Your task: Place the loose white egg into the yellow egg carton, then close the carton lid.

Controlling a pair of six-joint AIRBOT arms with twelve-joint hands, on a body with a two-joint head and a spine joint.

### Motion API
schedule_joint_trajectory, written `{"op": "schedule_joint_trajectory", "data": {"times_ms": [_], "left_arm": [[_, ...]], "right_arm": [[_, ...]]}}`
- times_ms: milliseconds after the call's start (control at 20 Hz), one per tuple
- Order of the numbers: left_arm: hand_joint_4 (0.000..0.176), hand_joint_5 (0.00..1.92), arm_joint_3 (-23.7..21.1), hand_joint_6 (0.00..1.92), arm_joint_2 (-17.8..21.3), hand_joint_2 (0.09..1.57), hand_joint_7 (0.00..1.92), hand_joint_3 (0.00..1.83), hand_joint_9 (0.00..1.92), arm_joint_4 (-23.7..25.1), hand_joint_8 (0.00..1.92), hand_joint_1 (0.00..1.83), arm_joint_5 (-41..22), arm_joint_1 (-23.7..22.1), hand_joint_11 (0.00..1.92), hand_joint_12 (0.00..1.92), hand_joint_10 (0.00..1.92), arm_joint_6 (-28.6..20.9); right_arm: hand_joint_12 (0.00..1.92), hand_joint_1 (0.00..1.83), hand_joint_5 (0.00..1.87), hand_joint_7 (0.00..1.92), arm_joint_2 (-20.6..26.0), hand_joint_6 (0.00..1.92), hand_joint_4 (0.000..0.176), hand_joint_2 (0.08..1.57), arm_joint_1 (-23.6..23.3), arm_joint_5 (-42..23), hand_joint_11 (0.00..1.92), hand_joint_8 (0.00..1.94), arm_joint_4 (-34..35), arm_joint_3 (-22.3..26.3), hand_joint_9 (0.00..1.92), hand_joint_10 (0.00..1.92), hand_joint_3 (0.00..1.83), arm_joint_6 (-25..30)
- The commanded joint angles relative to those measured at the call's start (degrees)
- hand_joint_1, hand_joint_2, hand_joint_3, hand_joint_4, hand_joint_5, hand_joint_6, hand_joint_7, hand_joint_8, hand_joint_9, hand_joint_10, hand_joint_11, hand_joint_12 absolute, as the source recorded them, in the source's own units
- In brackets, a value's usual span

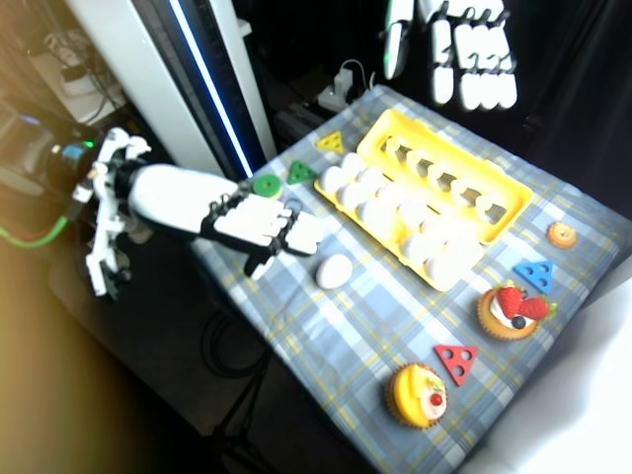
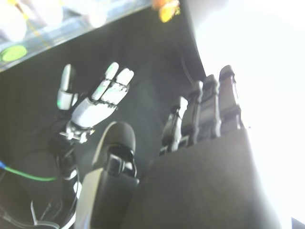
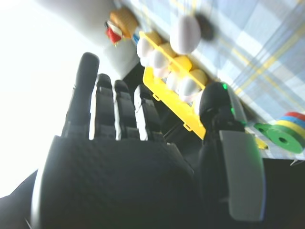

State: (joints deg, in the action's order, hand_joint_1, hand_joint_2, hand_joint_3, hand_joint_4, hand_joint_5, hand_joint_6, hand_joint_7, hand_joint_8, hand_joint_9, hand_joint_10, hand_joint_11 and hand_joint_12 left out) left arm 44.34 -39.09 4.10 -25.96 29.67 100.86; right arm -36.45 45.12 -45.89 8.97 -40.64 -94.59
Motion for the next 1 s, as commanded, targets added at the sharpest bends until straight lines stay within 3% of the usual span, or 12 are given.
{"op": "schedule_joint_trajectory", "data": {"times_ms": [0, 100, 200, 350, 550, 700, 800, 950], "left_arm": [[0.000, 0.51, -0.1, 0.06, 0.3, 1.40, 0.63, 0.00, 0.52, 0.0, 0.05, 0.40, -6.1, -0.9, 0.25, 1.49, 0.61, 0.1], [0.000, 0.51, -0.2, 0.04, 0.9, 1.42, 0.63, 0.00, 0.52, 0.2, 0.02, 0.35, -4.9, -1.1, 0.25, 1.51, 0.57, 0.1], [0.000, 0.50, -0.2, 0.02, 1.6, 1.43, 0.62, 0.00, 0.53, -0.1, 0.00, 0.36, -4.3, -1.3, 0.22, 1.49, 0.51, 0.1], [0.000, 0.51, -0.5, 0.00, 2.1, 1.44, 0.65, 0.00, 0.54, -0.2, 0.01, 0.39, -3.9, -1.5, 0.20, 1.53, 0.47, 0.4], [0.000, 0.51, -0.6, 0.01, 2.1, 1.47, 0.64, 0.01, 0.52, -0.3, 0.00, 0.27, -3.6, -2.0, 0.19, 1.54, 0.49, 0.7], [0.000, 0.52, -0.6, 0.01, 2.2, 1.46, 0.64, 0.00, 0.50, -0.6, 0.00, 0.34, -3.4, -1.8, 0.18, 1.55, 0.49, 0.7], [0.000, 0.53, -0.5, 0.01, 2.2, 1.44, 0.64, 0.00, 0.52, -0.8, 0.00, 0.39, -3.1, -1.8, 0.18, 1.52, 0.44, 0.9], [0.000, 0.54, -0.4, 0.01, 2.1, 1.43, 0.63, 0.00, 0.53, -1.0, 0.00, 0.42, -2.5, -1.7, 0.17, 1.53, 0.42, 1.0]], "right_arm": [[1.91, 0.68, 0.01, 0.01, 0.5, 0.15, 0.000, 1.32, -0.9, -7.9, 0.00, 0.11, 0.0, 0.0, 0.00, 0.01, 0.13, -0.4], [1.85, 0.79, 0.00, 0.05, 0.6, 0.21, 0.000, 1.34, -0.9, -8.3, 0.00, 0.07, 0.0, 0.0, 0.00, 0.01, 0.03, -0.4], [1.92, 0.79, 0.00, 0.05, 0.6, 0.18, 0.000, 1.36, -0.9, -8.3, 0.00, 0.04, 0.0, 0.0, 0.01, 0.01, 0.01, -0.4], [1.87, 0.81, 0.00, 0.07, 0.6, 0.19, 0.000, 1.35, -0.9, -8.3, 0.00, 0.02, 0.1, 0.0, 0.03, 0.03, 0.00, -0.4], [1.80, 0.89, 0.00, 0.14, -1.2, 0.16, 0.000, 1.31, -2.3, -6.5, 0.00, 0.03, 0.3, -1.2, 0.00, 0.51, 0.00, -0.4], [1.88, 0.90, 0.00, 0.18, -3.6, 0.19, 0.000, 1.23, -3.8, -4.1, 0.00, 0.05, 0.5, -3.2, 0.00, 0.83, 0.00, 1.3], [1.84, 0.90, 0.00, 0.21, -5.3, 0.15, 0.000, 1.19, -3.9, -3.3, 0.00, 0.07, 0.5, -5.1, 0.00, 0.84, 0.00, 5.0], [1.82, 0.77, 0.00, 0.05, -7.8, 0.05, 0.000, 1.14, -3.9, -2.4, 0.00, 0.58, 0.5, -7.9, 0.00, 0.93, 0.00, 10.3]]}}
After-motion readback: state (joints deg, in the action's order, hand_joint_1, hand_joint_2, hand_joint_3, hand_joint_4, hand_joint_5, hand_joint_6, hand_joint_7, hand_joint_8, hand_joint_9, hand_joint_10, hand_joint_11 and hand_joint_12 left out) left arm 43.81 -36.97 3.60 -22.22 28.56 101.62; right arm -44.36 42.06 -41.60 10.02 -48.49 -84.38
